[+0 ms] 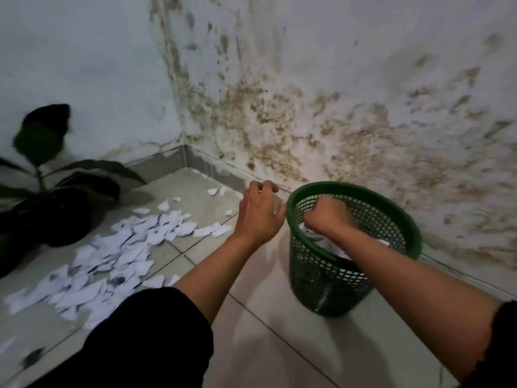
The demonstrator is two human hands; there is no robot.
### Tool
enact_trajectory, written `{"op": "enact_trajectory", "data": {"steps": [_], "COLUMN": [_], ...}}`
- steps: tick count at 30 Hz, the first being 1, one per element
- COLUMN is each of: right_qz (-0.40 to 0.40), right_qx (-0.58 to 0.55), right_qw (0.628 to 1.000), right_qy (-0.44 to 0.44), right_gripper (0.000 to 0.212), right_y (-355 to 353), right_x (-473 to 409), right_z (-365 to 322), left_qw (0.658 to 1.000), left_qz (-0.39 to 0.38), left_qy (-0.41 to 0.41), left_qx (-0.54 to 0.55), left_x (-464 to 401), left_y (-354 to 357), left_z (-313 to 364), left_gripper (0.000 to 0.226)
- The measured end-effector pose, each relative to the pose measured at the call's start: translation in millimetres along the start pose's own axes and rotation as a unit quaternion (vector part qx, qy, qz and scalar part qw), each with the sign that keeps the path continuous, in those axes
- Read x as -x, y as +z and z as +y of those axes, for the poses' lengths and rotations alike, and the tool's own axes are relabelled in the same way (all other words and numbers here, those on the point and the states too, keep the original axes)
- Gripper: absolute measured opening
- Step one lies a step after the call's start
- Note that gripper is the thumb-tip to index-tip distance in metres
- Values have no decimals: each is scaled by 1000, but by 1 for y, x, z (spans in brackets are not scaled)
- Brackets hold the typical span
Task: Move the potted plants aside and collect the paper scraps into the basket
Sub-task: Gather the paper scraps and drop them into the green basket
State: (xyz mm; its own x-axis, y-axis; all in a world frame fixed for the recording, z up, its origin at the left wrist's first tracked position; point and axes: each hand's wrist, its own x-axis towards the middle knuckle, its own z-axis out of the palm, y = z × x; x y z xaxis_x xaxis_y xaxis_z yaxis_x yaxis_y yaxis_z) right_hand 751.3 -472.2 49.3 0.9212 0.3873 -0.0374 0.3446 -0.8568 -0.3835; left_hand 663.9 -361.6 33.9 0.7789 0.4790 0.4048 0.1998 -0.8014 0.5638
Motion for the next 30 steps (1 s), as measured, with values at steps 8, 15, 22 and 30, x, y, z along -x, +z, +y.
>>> {"op": "enact_trajectory", "data": {"steps": [8, 15, 22, 30], "right_qz": [25, -426, -347, -159], "right_qx": [50, 21, 41, -37], "right_qw": [968, 903, 919, 815], "right_qy": [-246, -60, -183, -556], "right_gripper": [38, 114, 86, 53], "right_y": [52, 188, 261, 315], "right_x": [54, 120, 160, 202], "right_z": [-104, -131, -185, -216], "left_qw": [944, 771, 620, 785], "left_qz": [-233, -473, -510, -327], "left_qy": [-196, -326, -590, -524], "left_qx": [-129, -275, -88, 38], "left_x": [60, 186, 248, 247], "left_y": [-77, -153, -193, -194], "left_z": [-141, -228, -288, -324], "left_gripper": [40, 77, 63, 15]}}
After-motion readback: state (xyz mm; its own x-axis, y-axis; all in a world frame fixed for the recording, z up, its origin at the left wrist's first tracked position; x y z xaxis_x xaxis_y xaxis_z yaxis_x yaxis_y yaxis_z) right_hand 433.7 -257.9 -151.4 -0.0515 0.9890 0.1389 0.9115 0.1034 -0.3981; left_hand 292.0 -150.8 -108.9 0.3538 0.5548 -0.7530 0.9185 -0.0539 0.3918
